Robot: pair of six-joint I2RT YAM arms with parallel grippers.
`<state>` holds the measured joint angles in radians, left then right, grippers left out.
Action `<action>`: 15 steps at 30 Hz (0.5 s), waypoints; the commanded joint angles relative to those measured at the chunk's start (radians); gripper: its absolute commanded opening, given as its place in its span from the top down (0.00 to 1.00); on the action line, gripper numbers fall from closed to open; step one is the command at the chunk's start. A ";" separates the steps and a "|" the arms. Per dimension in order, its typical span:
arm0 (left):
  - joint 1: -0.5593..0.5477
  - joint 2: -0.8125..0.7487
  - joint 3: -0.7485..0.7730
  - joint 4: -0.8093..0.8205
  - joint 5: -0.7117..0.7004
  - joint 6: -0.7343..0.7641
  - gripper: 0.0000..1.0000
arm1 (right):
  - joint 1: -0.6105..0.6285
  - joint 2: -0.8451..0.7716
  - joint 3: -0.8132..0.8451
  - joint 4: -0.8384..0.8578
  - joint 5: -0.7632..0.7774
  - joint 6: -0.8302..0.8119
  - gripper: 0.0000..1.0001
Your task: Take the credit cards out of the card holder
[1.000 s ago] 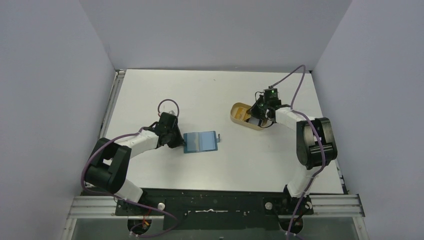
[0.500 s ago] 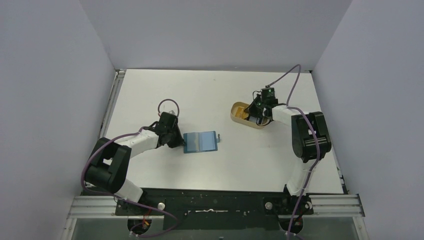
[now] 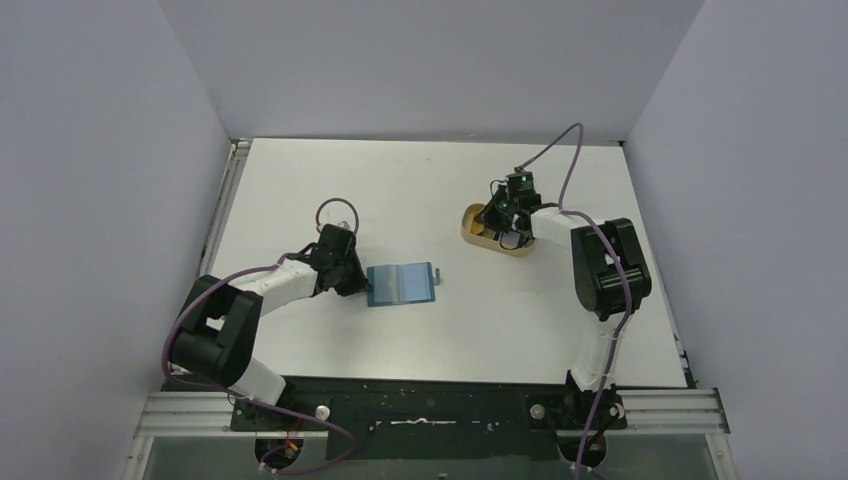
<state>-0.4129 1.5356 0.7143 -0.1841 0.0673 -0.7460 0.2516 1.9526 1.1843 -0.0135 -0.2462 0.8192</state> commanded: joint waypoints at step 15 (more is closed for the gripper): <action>-0.004 0.000 0.004 -0.025 -0.006 0.025 1.00 | 0.019 -0.020 0.168 -0.261 0.086 -0.193 0.71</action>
<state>-0.4126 1.5356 0.7143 -0.1841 0.0677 -0.7456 0.2665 1.9598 1.2633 -0.1680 -0.2077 0.7231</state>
